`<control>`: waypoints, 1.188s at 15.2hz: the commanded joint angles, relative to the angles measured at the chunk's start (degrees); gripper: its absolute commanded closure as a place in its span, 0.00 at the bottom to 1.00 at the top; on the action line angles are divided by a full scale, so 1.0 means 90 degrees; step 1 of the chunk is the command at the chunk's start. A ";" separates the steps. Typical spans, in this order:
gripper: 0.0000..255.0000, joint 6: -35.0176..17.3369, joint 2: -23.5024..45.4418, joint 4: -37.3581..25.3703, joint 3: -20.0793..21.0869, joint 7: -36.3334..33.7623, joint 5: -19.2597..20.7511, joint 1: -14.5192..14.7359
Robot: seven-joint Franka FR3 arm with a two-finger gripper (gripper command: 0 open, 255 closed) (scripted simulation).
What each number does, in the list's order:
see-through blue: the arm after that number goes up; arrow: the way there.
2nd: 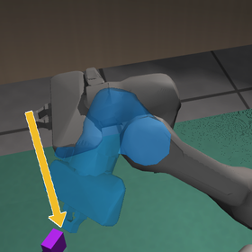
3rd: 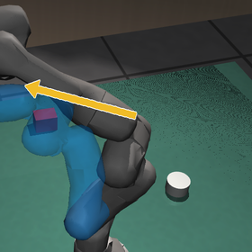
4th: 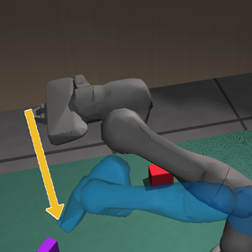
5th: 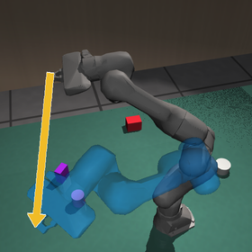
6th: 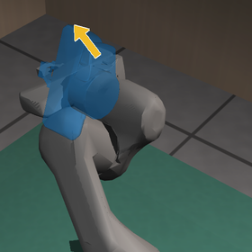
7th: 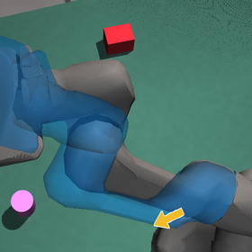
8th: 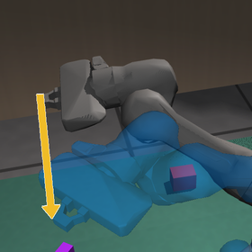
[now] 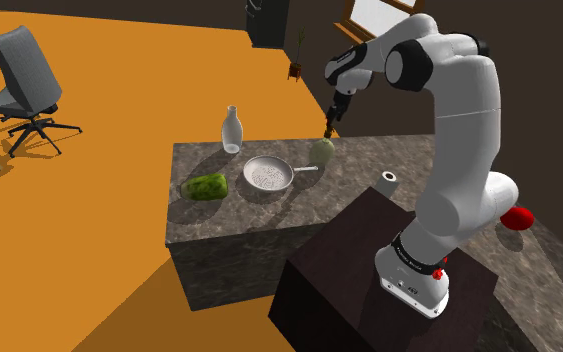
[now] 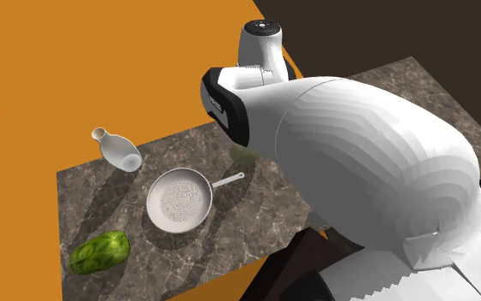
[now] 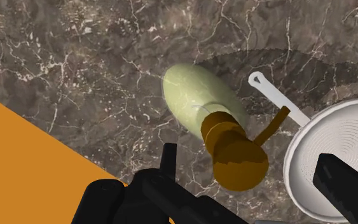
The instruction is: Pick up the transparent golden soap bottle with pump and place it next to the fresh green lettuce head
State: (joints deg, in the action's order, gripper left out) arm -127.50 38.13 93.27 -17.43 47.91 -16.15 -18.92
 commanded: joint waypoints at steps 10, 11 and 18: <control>0.00 -0.0360 0.0358 0.0007 0.0101 0.0063 -0.0123 -0.0048; 0.00 -0.0360 0.0358 0.0007 0.0101 0.0063 -0.0123 -0.0048; 1.00 -0.0358 0.0358 0.0006 0.0100 0.0062 -0.0122 -0.0048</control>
State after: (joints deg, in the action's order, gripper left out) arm -130.72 41.36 93.32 -16.52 48.48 -17.25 -19.35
